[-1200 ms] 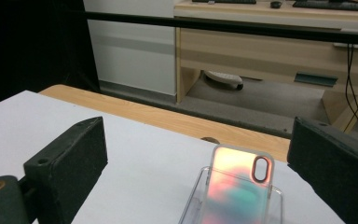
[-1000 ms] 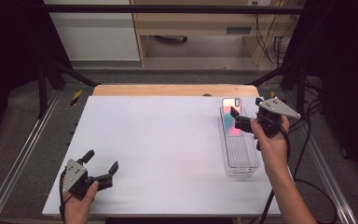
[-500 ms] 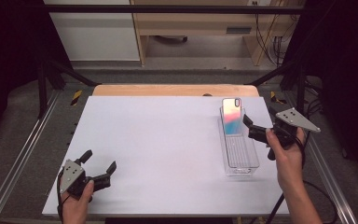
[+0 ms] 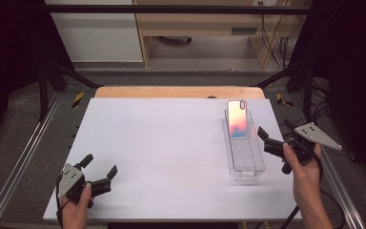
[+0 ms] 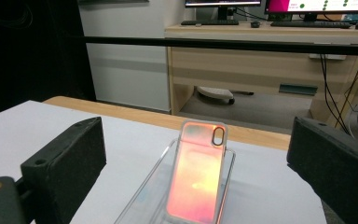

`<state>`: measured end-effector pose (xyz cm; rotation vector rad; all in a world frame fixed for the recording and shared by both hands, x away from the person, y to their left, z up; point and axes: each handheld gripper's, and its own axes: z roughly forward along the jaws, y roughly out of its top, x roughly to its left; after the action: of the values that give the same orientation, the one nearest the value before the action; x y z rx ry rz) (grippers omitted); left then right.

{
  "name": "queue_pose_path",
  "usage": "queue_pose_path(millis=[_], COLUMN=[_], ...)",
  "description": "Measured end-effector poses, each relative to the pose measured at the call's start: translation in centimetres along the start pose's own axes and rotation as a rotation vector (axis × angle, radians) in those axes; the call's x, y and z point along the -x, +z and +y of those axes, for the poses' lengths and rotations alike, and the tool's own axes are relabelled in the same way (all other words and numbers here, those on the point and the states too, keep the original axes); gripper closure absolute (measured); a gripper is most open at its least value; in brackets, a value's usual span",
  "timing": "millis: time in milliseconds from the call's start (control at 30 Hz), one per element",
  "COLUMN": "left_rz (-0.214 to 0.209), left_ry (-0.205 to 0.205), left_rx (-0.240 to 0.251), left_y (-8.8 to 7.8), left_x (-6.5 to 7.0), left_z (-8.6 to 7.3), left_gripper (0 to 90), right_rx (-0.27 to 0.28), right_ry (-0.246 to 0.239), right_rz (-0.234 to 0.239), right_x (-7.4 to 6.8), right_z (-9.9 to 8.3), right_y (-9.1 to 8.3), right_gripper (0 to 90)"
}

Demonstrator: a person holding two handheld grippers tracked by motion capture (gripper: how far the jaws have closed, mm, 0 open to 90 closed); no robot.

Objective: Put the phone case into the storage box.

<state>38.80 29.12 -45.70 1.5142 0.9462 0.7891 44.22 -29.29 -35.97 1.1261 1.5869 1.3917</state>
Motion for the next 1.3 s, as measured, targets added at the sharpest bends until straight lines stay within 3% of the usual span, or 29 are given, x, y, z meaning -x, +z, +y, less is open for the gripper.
queue_pose_path(millis=[267,433,633,1000,1300], left_rz=[0.001,-0.001,-0.003,-0.013,-0.006], left_ry=[-0.001,-0.005,-0.003,0.000,0.003], left_rx=[0.002,0.003,0.008,0.016,0.027], left_y=[0.0,0.0,-0.2,-0.4,-1.0], left_x=[0.1,-0.2,-0.4,-0.6,-1.0], left_z=[0.0,0.0,0.0,0.0,0.1], left_gripper=[1.2,1.2,1.2,1.2,1.2], right_rx=[0.002,0.011,0.024,0.050,0.047], right_ry=[0.012,-0.017,-0.019,-0.021,-0.022], right_rz=[-0.011,-0.016,-0.014,0.033,0.074], right_x=[0.7,0.8,1.1,0.9,-0.1], right_z=[-1.8,-3.3,-4.8,-6.6,-8.1], right_y=[-1.1,-1.8,-2.3,-2.6,-2.1], right_gripper=[4.9,5.1,5.0,4.8,5.0])
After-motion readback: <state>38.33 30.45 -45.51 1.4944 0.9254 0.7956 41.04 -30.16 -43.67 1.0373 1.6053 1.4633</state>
